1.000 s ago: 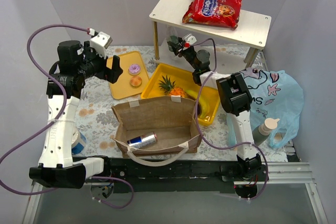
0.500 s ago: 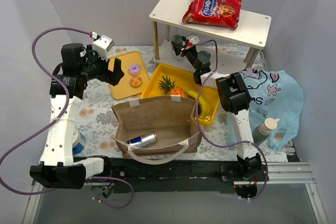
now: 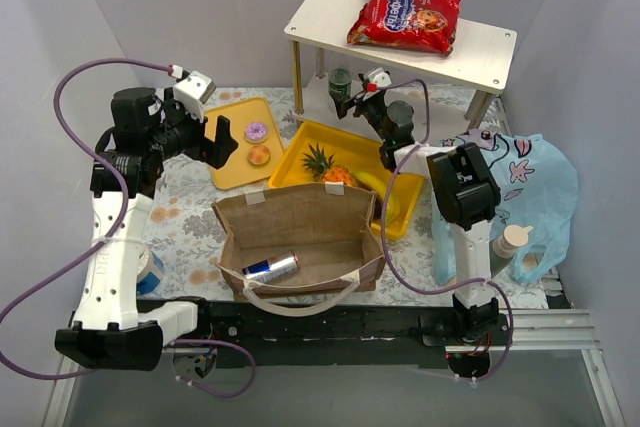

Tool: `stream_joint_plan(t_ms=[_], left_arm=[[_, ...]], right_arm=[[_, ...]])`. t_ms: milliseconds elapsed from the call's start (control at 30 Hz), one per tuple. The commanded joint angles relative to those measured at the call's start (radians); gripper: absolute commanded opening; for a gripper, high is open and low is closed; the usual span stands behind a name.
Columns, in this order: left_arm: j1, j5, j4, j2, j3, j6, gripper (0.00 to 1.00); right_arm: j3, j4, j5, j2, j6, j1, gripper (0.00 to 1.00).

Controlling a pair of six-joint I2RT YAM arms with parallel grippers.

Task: Untie the knot of the grocery bags and take out the mixed food

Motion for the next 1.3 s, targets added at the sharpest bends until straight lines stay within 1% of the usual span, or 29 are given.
stream_joint_plan(t_ms=[0, 67, 100, 133, 200, 233, 267, 300, 333, 367, 400, 433, 500, 533, 567, 600, 633, 667, 733, 767, 833, 867, 967, 1000, 1100, 1133, 1167, 1233, 1267], left_arm=[[0.005, 0.100, -0.021, -0.040, 0.040, -0.001, 0.92], [0.005, 0.163, -0.079, -0.040, 0.054, 0.019, 0.92], [0.005, 0.204, -0.113, -0.047, 0.054, 0.084, 0.92], [0.005, 0.289, -0.188, -0.055, 0.054, 0.120, 0.98], [0.005, 0.341, -0.231, -0.073, 0.047, 0.123, 0.98], [0.003, 0.403, -0.274, -0.077, 0.048, 0.123, 0.98], [0.003, 0.431, -0.297, -0.077, 0.050, 0.124, 0.98], [0.003, 0.463, -0.317, -0.075, 0.050, 0.124, 0.98], [0.002, 0.512, -0.337, -0.075, 0.041, 0.120, 0.98], [0.001, 0.534, -0.339, -0.074, 0.036, 0.120, 0.98], [-0.008, 0.543, -0.336, -0.072, 0.031, 0.121, 0.98], [-0.017, 0.545, -0.328, -0.058, 0.030, 0.132, 0.98], [-0.057, 0.521, -0.328, -0.032, 0.040, 0.152, 0.98], [-0.075, 0.505, -0.331, 0.000, 0.050, 0.169, 0.98], [-0.096, 0.472, -0.339, 0.014, 0.068, 0.184, 0.98], [-0.136, 0.450, -0.340, 0.025, 0.071, 0.193, 0.96], [-0.153, 0.432, -0.336, 0.034, 0.071, 0.201, 0.96], [-0.169, 0.416, -0.334, 0.045, 0.064, 0.216, 0.96], [-0.213, 0.355, -0.343, 0.061, 0.044, 0.242, 0.94], [-0.224, 0.324, -0.336, 0.068, 0.025, 0.250, 0.93], [-0.236, 0.209, -0.258, 0.068, -0.042, 0.232, 0.88], [-0.239, 0.185, -0.231, 0.066, -0.056, 0.227, 0.88], [-0.238, 0.165, -0.233, 0.095, -0.049, 0.282, 0.88], [-0.239, 0.171, -0.245, 0.126, -0.033, 0.293, 0.85], [-0.252, 0.198, -0.300, 0.166, 0.010, 0.321, 0.68], [-0.259, 0.203, -0.305, 0.176, 0.008, 0.325, 0.64], [-0.267, 0.204, -0.308, 0.177, 0.008, 0.332, 0.56], [-0.299, 0.211, -0.334, 0.178, 0.002, 0.351, 0.49], [-0.310, 0.220, -0.352, 0.177, -0.001, 0.377, 0.40]], right_arm=[[-0.158, -0.002, -0.013, -0.176, -0.004, 0.017, 0.99], [-0.218, -0.074, -0.024, -0.273, 0.004, 0.026, 0.98], [-0.296, -0.101, -0.057, -0.311, 0.006, 0.036, 0.99], [-0.335, -0.128, -0.080, -0.393, 0.006, 0.043, 0.98], [-0.451, -0.230, -0.140, -0.483, 0.006, 0.062, 0.98], [-0.490, -0.276, -0.152, -0.571, 0.006, 0.070, 0.98], [-0.521, -0.325, -0.160, -0.616, 0.006, 0.075, 0.98], [-0.544, -0.447, -0.163, -0.662, 0.003, 0.089, 0.99], [-0.583, -0.506, -0.160, -0.745, -0.005, 0.098, 0.99], [-0.597, -0.558, -0.154, -0.787, -0.032, 0.102, 0.98], [-0.611, -0.661, -0.151, -0.829, -0.043, 0.107, 0.98], [-0.628, -0.700, -0.149, -0.913, -0.054, 0.107, 0.98], [-0.622, -0.792, -0.157, -0.995, -0.102, 0.112, 0.99], [-0.589, -0.901, -0.153, -1.068, -0.132, 0.118, 0.98], [-0.566, -0.957, -0.066, -1.100, -0.202, 0.160, 0.99], [-0.540, -1.002, -0.026, -1.124, -0.227, 0.185, 0.99], [-0.506, -1.102, -0.007, -1.164, -0.247, 0.204, 0.99], [-0.451, -1.141, 0.004, -1.184, -0.270, 0.245, 0.99], [-0.417, -1.180, 0.018, -1.239, -0.318, 0.305, 0.99], [-0.401, -1.220, 0.021, -1.255, -0.335, 0.366, 0.98], [-0.387, -1.260, -0.010, -1.278, -0.372, 0.411, 0.98], [-0.380, -1.324, -0.089, -1.279, -0.378, 0.423, 0.96], [-0.410, -1.378, -0.158, -1.298, -0.427, 0.466, 0.94], [-0.432, -1.414, -0.166, -1.301, -0.445, 0.484, 0.94], [-0.470, -1.471, -0.203, -1.313, -0.517, 0.575, 0.93], [-0.495, -1.478, -0.211, -1.321, -0.533, 0.598, 0.93], [-0.515, -1.478, -0.215, -1.327, -0.542, 0.636, 0.93], [-0.559, -1.488, -0.214, -1.327, -0.565, 0.674, 0.93], [-0.571, -1.493, -0.199, -1.325, -0.604, 0.719, 0.92]])
